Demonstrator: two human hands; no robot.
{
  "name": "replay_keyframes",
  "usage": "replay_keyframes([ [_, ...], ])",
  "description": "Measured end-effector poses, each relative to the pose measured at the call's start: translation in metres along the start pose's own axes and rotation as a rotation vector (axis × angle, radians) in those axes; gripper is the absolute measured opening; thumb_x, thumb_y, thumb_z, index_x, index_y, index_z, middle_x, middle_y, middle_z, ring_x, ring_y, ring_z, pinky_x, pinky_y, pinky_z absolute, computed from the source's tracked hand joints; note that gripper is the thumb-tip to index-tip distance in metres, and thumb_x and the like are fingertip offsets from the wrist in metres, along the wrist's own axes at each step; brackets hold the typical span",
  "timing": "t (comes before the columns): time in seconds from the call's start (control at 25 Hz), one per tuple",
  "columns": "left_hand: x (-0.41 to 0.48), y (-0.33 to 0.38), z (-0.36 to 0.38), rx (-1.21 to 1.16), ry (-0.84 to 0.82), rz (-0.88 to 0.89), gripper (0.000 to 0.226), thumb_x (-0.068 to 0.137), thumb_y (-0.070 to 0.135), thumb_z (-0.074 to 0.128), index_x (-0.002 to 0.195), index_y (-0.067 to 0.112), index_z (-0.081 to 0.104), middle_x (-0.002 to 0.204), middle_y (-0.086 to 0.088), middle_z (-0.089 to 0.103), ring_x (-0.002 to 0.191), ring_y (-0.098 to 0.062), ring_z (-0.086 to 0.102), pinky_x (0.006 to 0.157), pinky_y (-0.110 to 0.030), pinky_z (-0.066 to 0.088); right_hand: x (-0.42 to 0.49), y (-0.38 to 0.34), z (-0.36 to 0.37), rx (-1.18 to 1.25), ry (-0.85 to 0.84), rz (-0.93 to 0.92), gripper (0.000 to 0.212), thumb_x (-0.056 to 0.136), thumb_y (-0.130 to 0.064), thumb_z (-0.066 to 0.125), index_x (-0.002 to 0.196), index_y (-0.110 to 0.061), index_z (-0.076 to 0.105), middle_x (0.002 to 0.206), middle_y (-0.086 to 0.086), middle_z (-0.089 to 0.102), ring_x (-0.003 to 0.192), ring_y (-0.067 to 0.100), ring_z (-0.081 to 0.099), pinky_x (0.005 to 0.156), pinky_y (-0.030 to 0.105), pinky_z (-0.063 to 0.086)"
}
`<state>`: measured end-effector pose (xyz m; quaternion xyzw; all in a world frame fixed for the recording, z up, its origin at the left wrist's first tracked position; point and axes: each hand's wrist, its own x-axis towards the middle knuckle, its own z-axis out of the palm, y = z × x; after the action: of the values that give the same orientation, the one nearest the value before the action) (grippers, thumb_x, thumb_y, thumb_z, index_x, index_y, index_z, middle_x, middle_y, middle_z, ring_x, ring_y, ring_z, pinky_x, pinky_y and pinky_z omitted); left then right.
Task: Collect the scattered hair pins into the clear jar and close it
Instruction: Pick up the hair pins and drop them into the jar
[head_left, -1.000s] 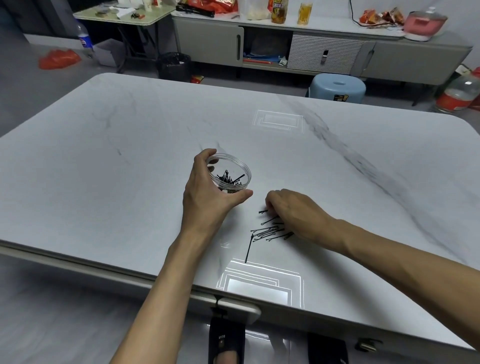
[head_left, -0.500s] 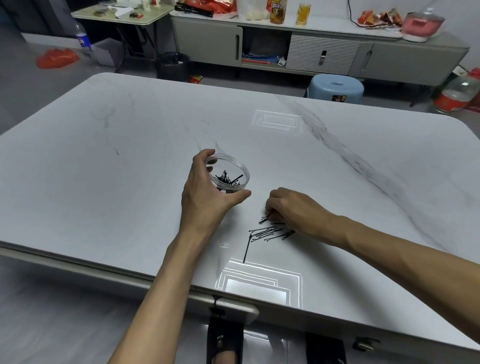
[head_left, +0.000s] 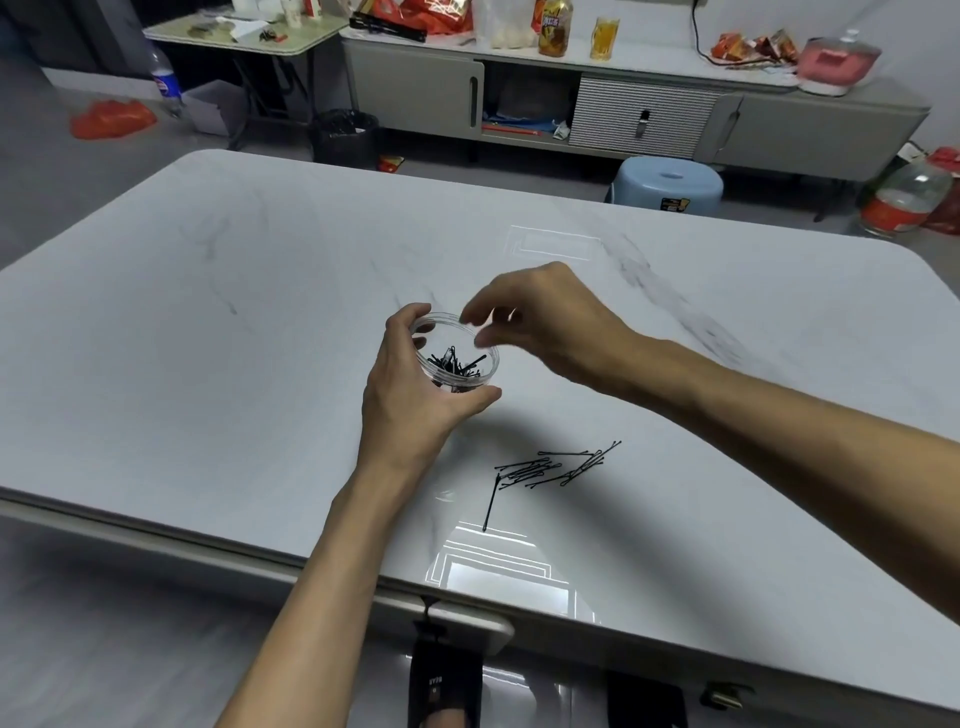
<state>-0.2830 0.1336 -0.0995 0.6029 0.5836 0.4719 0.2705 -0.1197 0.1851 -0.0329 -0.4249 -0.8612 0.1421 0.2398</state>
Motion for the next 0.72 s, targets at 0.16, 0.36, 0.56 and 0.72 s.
replay_keyframes([
  [0.16, 0.000, -0.003, -0.004, -0.010, 0.023, -0.011, 0.094, 0.055, 0.033, 0.090, 0.134, 0.030, 0.039, 0.128, 0.012, 0.054, 0.115, -0.007, 0.052, 0.089, -0.025, 0.044, -0.025, 0.023, 0.005, 0.133, 0.048, 0.246, 0.008, 0.082, -0.009, 0.072, 0.086, -0.014, 0.075, 0.067, -0.009, 0.068, 0.058, -0.003, 0.057, 0.062, 0.011, 0.040],
  [0.36, 0.000, -0.001, -0.005, -0.017, 0.035, -0.010, 0.092, 0.056, 0.031, 0.090, 0.133, 0.030, 0.040, 0.127, 0.012, 0.054, 0.115, -0.006, 0.051, 0.091, -0.025, 0.044, -0.064, 0.019, 0.046, -0.028, -0.448, 0.092, 0.019, 0.079, -0.019, 0.076, 0.098, -0.018, 0.074, 0.094, -0.001, 0.070, 0.076, 0.006, 0.055, 0.076, 0.024, 0.046],
  [0.56, 0.000, -0.002, -0.005, -0.015, 0.029, -0.013, 0.092, 0.057, 0.030, 0.090, 0.134, 0.029, 0.039, 0.129, 0.012, 0.053, 0.117, -0.007, 0.051, 0.093, -0.029, 0.046, -0.073, 0.008, 0.071, -0.066, -0.519, -0.131, 0.014, 0.076, -0.016, 0.075, 0.089, -0.022, 0.072, 0.093, -0.007, 0.064, 0.084, 0.006, 0.050, 0.069, 0.029, 0.045],
  [0.72, 0.000, -0.001, -0.004, -0.012, 0.024, -0.010, 0.092, 0.057, 0.030, 0.090, 0.134, 0.029, 0.039, 0.129, 0.012, 0.053, 0.117, -0.009, 0.052, 0.093, -0.029, 0.046, -0.073, 0.008, 0.077, -0.107, -0.467, -0.129, 0.013, 0.082, -0.009, 0.063, 0.079, -0.022, 0.063, 0.079, -0.011, 0.059, 0.079, 0.009, 0.048, 0.068, 0.031, 0.045],
])
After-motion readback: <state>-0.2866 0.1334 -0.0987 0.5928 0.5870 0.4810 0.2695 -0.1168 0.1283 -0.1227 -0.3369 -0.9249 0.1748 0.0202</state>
